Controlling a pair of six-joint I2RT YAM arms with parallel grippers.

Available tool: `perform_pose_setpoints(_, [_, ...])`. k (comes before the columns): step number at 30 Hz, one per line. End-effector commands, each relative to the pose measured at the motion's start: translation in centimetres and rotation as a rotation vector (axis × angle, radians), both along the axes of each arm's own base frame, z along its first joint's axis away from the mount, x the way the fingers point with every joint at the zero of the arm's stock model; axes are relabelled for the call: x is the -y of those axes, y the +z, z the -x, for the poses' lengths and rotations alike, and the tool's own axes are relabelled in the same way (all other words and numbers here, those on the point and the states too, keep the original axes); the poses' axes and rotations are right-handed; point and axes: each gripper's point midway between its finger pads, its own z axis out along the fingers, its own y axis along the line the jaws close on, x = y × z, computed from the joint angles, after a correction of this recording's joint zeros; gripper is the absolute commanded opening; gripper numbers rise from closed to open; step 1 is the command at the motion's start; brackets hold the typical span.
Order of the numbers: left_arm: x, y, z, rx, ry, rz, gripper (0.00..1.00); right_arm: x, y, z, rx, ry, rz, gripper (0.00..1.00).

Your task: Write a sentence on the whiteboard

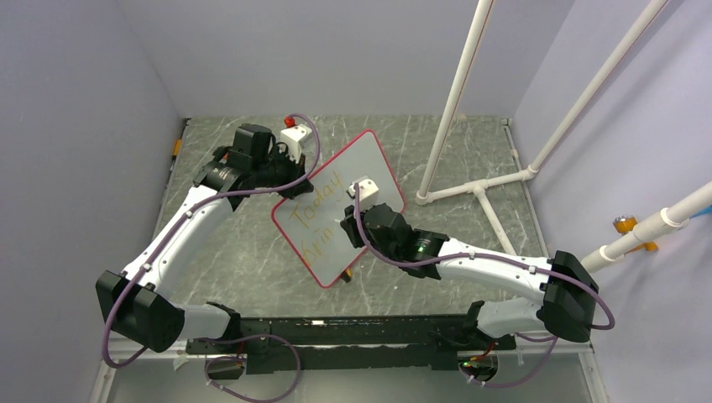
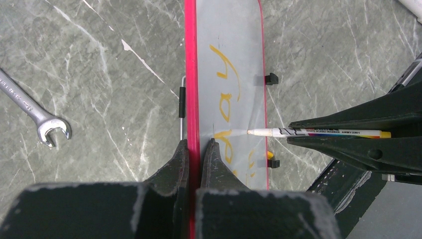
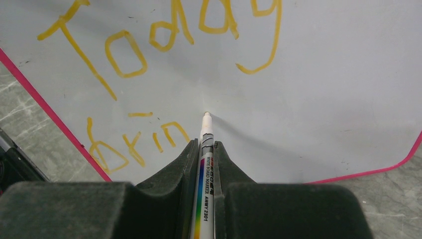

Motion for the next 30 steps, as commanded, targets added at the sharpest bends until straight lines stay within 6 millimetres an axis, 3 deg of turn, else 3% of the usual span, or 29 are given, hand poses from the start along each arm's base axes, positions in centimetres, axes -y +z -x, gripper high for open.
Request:
perform_pose_setpoints(1, [-3.3,-2.5,-1.0,0.033,0.067,-0.194,0.00,-1.6,2.6,-0.3,0.033,0.038,-0.064,0.00])
perform_pose_setpoints(12, [-3.3,-2.4,-1.0,0.034,0.066,-0.193,0.00,-2.0,1.4,0.6,0.003,0.091,-0.059,0.00])
perform_pose_setpoints(30, [-3.3,-2.5,-1.0,0.031,0.068,-0.193,0.00,-0.1,-1.0,1.3,-0.030,0.061,-0.016,0.00])
